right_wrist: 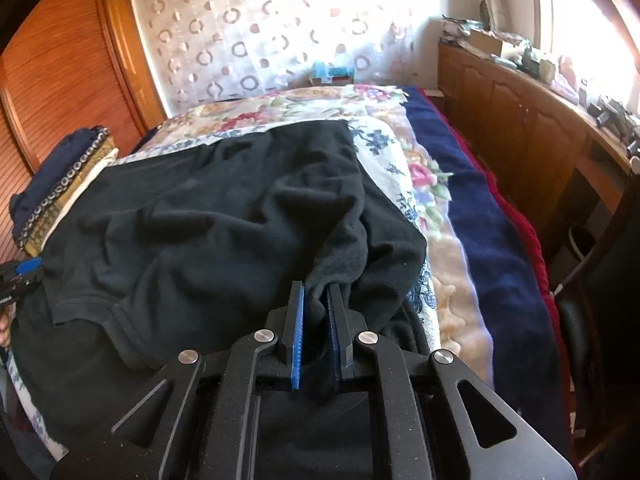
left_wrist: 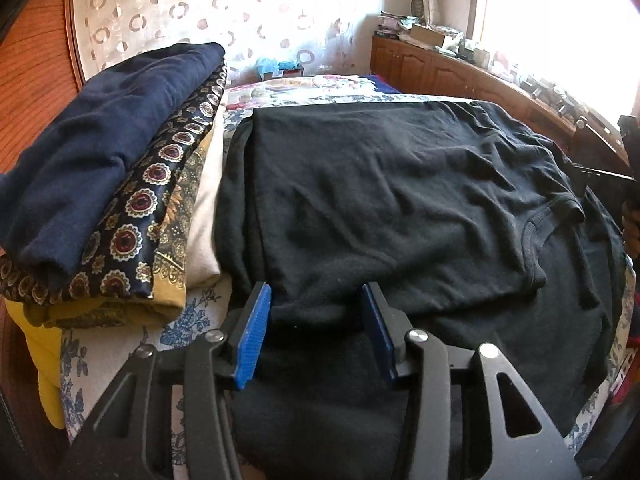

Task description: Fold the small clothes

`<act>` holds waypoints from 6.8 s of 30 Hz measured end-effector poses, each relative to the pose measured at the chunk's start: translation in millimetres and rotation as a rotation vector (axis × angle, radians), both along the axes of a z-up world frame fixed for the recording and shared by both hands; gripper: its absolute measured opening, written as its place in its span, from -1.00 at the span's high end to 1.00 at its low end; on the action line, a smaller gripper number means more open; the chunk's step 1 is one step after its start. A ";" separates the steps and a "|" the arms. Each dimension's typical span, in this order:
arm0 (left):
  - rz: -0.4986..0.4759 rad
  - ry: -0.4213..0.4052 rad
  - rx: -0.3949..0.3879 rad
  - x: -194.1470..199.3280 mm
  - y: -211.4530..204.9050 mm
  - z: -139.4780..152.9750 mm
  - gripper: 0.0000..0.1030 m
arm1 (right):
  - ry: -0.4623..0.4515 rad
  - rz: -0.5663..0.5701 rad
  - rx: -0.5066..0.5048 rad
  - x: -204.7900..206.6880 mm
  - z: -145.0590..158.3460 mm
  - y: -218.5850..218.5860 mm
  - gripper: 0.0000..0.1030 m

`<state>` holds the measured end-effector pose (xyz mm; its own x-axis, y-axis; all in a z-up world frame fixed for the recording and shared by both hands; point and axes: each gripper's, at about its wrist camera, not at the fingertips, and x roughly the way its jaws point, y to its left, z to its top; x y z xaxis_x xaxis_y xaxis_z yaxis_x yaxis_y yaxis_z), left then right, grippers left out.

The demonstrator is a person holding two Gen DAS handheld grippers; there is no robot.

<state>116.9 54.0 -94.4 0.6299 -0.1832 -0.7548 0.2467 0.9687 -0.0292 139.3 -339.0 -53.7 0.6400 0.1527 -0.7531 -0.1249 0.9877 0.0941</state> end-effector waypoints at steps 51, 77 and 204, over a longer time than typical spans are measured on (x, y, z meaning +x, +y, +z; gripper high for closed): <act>0.004 -0.268 -0.085 -48.4 11.0 76.3 0.90 | -0.167 0.060 -0.018 -32.4 62.1 12.8 0.96; 0.018 -0.170 -0.123 -115.2 28.5 45.2 0.87 | -0.124 0.089 -0.030 -124.1 56.2 -6.5 0.95; -0.514 -0.229 -0.249 -36.1 -232.9 178.2 0.82 | -0.245 -0.069 -0.008 -154.6 44.7 -35.5 -0.63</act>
<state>80.8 -178.9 83.8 0.5551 -0.6601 -0.5061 0.7073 0.6948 -0.1303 -15.2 -374.6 -9.0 0.8124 0.0966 -0.5750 -0.0751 0.9953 0.0612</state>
